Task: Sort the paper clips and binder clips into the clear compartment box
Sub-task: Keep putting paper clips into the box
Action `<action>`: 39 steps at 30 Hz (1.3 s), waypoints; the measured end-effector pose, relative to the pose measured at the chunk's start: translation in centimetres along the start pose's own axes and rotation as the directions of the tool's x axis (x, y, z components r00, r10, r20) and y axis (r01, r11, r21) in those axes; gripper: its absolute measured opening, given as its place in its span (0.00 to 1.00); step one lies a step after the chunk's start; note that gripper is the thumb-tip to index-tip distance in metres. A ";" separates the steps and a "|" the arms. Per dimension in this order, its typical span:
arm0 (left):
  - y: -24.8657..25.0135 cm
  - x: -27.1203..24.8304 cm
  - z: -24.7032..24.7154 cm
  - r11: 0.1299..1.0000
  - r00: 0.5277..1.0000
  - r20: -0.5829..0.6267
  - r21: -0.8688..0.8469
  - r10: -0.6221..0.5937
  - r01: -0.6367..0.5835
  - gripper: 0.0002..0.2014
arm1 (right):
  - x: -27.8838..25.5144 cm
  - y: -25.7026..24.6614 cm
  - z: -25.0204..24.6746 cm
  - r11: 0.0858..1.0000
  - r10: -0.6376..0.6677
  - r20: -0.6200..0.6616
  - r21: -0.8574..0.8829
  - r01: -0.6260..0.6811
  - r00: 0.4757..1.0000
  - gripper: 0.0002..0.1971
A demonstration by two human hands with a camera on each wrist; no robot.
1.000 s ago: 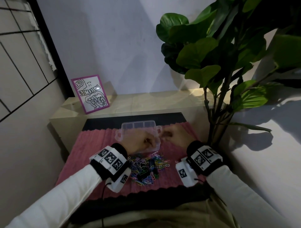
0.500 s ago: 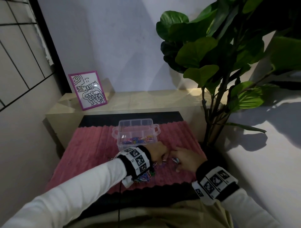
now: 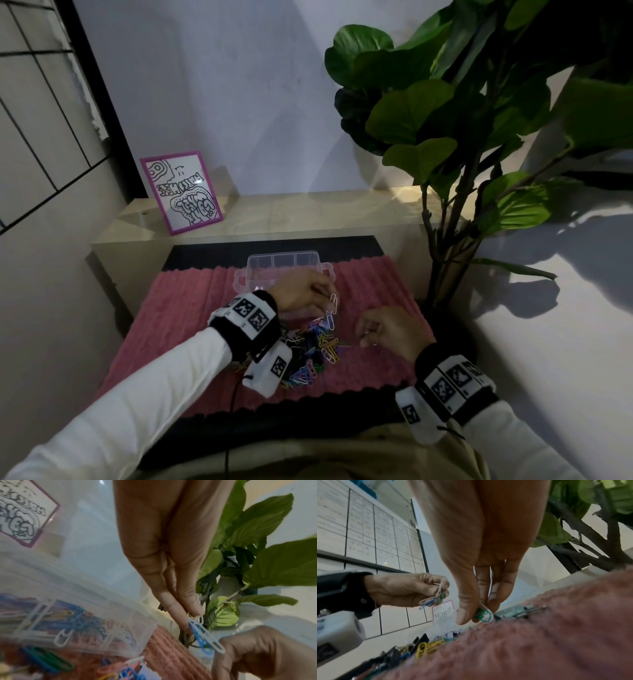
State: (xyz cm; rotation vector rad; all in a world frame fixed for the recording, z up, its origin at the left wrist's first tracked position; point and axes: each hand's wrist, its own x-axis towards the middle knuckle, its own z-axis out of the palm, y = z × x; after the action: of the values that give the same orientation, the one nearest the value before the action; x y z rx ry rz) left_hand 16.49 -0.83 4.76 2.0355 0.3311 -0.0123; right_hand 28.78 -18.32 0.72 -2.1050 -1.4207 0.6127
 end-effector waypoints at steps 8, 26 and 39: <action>0.0 -1.1 -4.7 0.995 0.979 -0.199 0.098 0.050 -0.031 0.07 | 0.1 -0.2 -0.1 0.939 0.061 0.017 0.337 -0.063 0.998 0.10; -0.4 -3.7 -6.0 0.808 0.930 -0.347 0.578 0.119 0.112 0.06 | 8.1 -6.7 -2.4 0.940 -0.031 -0.166 0.330 0.085 0.986 0.06; -3.4 -1.3 -5.9 0.748 0.936 -0.348 0.605 -0.057 0.271 0.12 | 4.6 -4.2 -1.6 0.988 -0.149 0.016 -0.032 0.149 0.989 0.09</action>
State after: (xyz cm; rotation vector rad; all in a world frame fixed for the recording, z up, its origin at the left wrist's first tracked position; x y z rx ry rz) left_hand 13.66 5.49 4.73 2.6999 0.8009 0.0970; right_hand 28.39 -13.00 4.28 -2.0002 -1.5891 0.5492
